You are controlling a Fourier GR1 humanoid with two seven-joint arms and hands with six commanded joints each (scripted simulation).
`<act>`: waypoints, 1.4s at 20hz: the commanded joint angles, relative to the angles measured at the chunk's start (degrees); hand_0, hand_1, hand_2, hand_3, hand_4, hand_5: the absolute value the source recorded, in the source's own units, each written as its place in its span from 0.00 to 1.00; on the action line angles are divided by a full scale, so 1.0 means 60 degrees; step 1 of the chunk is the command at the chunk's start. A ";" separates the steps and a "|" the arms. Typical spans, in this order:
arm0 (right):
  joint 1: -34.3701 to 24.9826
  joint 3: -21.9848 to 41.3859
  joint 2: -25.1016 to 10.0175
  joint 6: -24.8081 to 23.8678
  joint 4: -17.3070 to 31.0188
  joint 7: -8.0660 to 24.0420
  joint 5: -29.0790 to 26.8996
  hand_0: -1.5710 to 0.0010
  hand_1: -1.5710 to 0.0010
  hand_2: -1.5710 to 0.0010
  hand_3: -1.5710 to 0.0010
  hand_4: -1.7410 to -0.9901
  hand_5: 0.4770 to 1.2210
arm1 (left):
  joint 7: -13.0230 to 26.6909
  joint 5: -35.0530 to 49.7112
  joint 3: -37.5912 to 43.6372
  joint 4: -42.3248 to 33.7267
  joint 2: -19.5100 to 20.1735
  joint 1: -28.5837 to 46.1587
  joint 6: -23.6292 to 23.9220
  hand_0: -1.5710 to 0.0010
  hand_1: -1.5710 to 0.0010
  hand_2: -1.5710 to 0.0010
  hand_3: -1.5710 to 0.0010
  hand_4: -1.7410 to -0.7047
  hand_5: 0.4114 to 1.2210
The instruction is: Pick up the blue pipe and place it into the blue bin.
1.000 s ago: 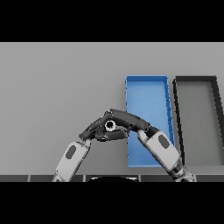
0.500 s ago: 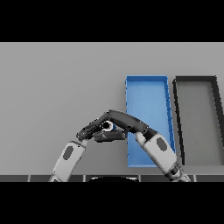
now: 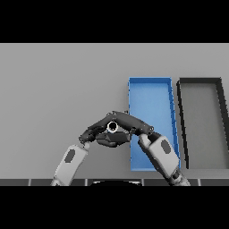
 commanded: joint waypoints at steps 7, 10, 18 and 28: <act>-0.2632 -0.1707 -0.0167 -0.1114 0.0233 0.1743 -0.2671 0.00 0.00 0.00 0.00 0.00 1.00 | -0.0018 -0.0016 -0.0064 0.0001 0.0020 0.0126 -0.0044 1.00 1.00 1.00 1.00 0.81 0.04; -0.3988 -0.2729 -0.0776 -0.1494 0.0727 0.1502 -0.3325 0.00 0.00 0.00 0.00 0.00 1.00 | 0.0186 0.0042 -0.0084 -0.0070 -0.0050 0.0122 -0.0055 1.00 1.00 1.00 1.00 0.81 0.03; -0.4996 -0.4580 -0.2482 -0.2080 0.3099 0.1178 -0.1923 0.00 0.00 0.00 0.00 0.00 1.00 | 0.0153 0.0051 0.0038 -0.0204 0.0168 0.0108 -0.0093 1.00 1.00 1.00 1.00 0.82 0.00; -0.1765 -0.5106 -0.2635 -0.1857 0.3015 0.1561 -0.1088 0.00 0.00 0.00 0.00 0.00 1.00 | 0.0065 -0.0038 -0.0071 -0.0319 0.0221 0.0325 -0.0085 1.00 1.00 1.00 1.00 0.84 0.01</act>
